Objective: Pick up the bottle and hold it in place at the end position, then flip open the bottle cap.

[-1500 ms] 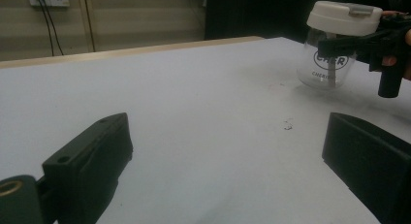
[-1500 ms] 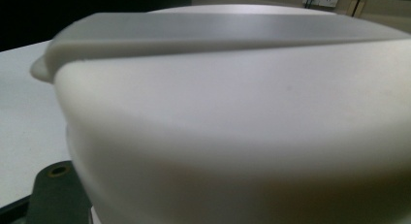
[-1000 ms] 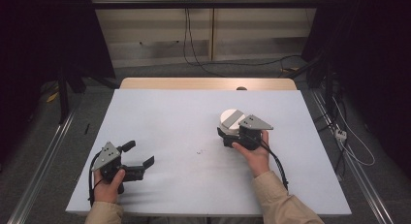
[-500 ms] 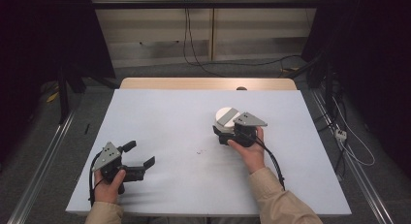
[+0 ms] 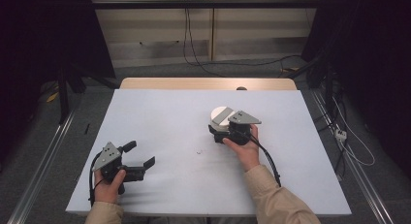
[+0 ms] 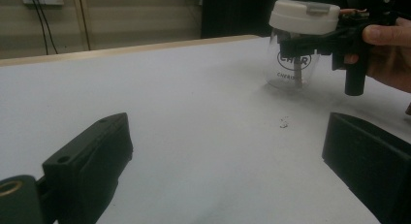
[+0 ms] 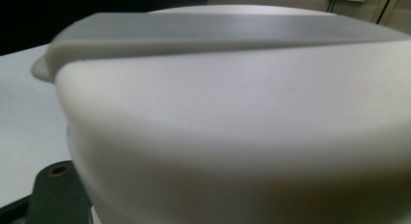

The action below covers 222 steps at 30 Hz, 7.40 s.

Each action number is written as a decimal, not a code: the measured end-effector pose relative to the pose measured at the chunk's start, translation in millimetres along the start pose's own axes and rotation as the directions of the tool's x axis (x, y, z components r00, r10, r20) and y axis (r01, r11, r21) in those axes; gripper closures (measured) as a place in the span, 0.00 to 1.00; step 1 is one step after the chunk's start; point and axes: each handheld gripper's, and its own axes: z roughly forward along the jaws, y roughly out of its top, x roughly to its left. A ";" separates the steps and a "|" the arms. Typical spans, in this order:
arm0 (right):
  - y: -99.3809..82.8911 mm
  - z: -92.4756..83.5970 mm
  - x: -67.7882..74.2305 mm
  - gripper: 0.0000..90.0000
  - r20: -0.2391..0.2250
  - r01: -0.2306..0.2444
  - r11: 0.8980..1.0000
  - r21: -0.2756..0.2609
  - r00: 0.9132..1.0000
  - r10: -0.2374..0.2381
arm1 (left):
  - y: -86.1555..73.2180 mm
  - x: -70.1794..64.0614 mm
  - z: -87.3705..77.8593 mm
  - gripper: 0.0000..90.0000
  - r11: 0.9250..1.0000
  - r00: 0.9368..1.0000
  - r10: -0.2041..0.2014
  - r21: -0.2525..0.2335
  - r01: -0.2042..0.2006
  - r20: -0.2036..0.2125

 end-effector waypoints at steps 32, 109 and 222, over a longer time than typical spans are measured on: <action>9.8 19.2 6.1 0.20 -0.034 0.014 1.000 -0.013 0.999 -0.014 | -0.9 -0.8 1.6 0.04 1.000 1.000 -0.001 0.005 0.001 0.008; 2.8 45.7 11.5 0.20 -0.101 0.022 1.000 0.013 0.995 -0.020 | -1.2 -3.0 6.8 0.04 1.000 1.000 -0.021 0.019 0.021 0.016; -1.8 48.3 12.5 0.20 -0.104 0.043 0.997 0.058 0.994 -0.037 | 64.5 -49.6 122.2 0.86 0.992 0.976 -0.030 0.129 0.002 0.217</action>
